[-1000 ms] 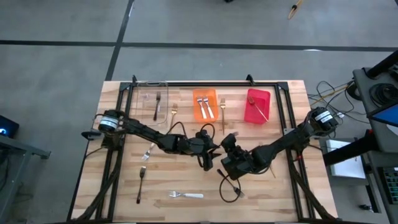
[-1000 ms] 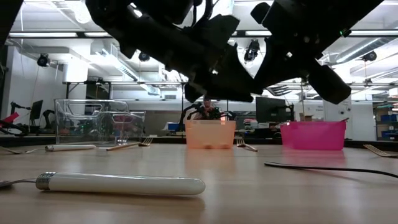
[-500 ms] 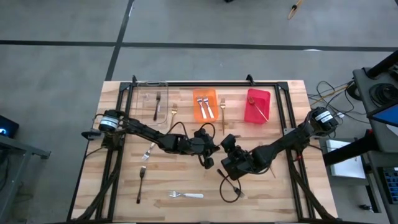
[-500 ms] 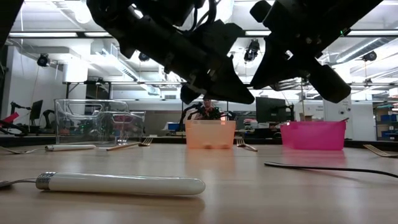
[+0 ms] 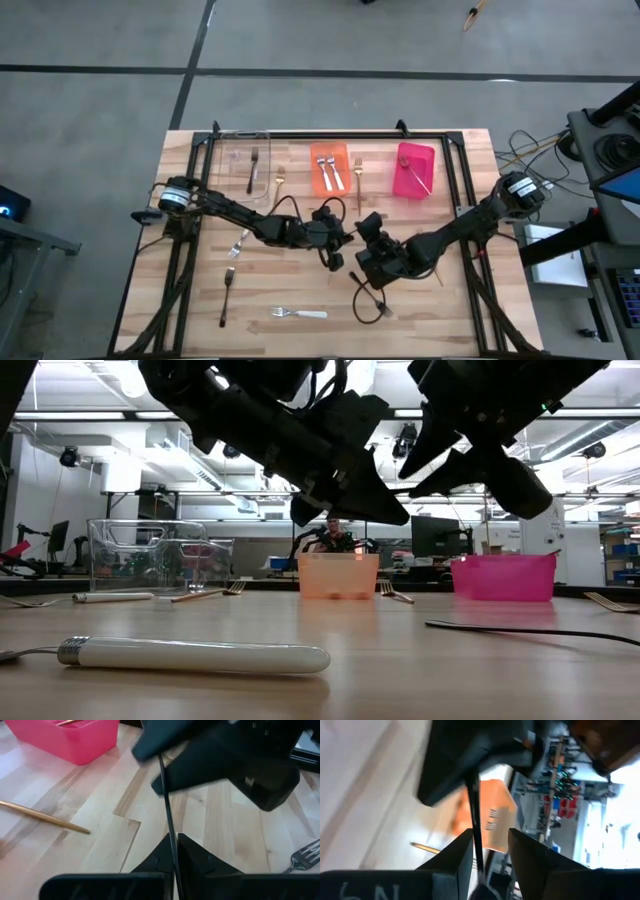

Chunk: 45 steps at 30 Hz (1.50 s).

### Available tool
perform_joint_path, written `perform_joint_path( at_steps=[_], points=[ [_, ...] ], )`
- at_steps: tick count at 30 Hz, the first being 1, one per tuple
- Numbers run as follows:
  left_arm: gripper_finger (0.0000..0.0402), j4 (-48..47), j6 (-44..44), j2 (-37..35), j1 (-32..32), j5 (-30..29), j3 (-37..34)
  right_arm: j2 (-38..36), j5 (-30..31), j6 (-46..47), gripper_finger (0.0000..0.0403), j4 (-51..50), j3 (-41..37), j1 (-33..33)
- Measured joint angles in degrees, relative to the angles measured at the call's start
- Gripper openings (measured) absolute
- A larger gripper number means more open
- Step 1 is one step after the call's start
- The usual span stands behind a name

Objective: Sort silverware by color (type)
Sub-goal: Put the right black fork into the transparent bin

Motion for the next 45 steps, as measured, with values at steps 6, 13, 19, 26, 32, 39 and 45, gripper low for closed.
perform_joint_path(
  at_steps=[6, 13, 19, 26, 32, 39, 45],
  points=[
    [0.0000, 0.2, -1.3, -0.3, 0.0, -2.5, -0.3, -1.9, 2.2, 2.3, 0.0118, -0.1, 0.0, 0.1],
    [0.0000, 2.5, 0.5, -3.3, 0.0, -2.6, -0.4, -5.5, 2.0, 4.4, 0.0118, -0.1, 0.0, 0.1],
    [0.0000, 2.7, 0.7, -3.9, 0.0, -2.0, -0.4, -8.0, 2.0, 6.4, 0.0118, 1.3, 0.0, 0.1],
    [0.0000, 3.0, 0.7, -4.2, 0.2, -1.9, -0.4, -11.2, 1.9, 7.5, 0.0118, 1.2, 0.0, 0.1],
    [0.0000, 3.6, 2.1, -4.4, 0.0, -1.9, -0.4, -12.1, -0.9, 6.2, 0.0033, 0.7, 0.0, 0.1],
    [0.0000, 2.7, 3.8, -5.4, -0.1, -2.1, -0.4, -11.1, -1.5, 5.2, 0.0010, 0.2, -0.1, 0.1],
    [0.0001, -7.9, 3.6, -6.8, 0.0, -1.3, -0.3, -11.6, -0.3, 5.5, 0.0009, -3.3, -0.1, 0.2]
  ],
)
